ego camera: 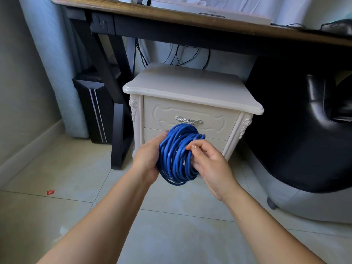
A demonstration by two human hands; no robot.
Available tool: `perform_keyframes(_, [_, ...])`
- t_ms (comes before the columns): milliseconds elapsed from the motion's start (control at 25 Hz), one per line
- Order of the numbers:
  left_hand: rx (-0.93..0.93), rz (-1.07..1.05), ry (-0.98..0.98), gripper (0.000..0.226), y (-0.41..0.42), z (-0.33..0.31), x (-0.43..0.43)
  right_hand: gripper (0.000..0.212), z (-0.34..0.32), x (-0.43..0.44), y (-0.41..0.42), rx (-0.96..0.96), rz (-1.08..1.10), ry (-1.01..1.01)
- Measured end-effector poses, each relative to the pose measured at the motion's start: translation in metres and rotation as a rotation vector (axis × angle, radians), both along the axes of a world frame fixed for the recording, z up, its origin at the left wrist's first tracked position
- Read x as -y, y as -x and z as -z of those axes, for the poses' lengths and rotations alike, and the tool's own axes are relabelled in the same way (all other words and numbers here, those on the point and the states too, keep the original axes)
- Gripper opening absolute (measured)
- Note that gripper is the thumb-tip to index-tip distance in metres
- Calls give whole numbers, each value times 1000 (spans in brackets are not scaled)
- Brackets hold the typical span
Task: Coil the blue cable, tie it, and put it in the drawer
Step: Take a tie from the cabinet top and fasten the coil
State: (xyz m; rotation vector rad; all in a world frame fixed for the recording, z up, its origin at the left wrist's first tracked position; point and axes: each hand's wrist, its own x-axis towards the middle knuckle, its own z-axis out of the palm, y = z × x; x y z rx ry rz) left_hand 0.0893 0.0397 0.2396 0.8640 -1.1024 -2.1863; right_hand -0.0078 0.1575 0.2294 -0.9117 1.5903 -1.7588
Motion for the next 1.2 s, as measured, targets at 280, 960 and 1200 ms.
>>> perform_keyframes(280, [107,-152,459,12,-1,2,-5,15,-17,-10,1,202,14,-95])
perform_keyframes(960, [69,-156,665,18,0,-8,-35,4,-40,-13,-5,281,153,-123])
perform_keyframes(1200, [65,-141,687,20,1,-8,-36,6,-42,-15,-6,255,175,-139])
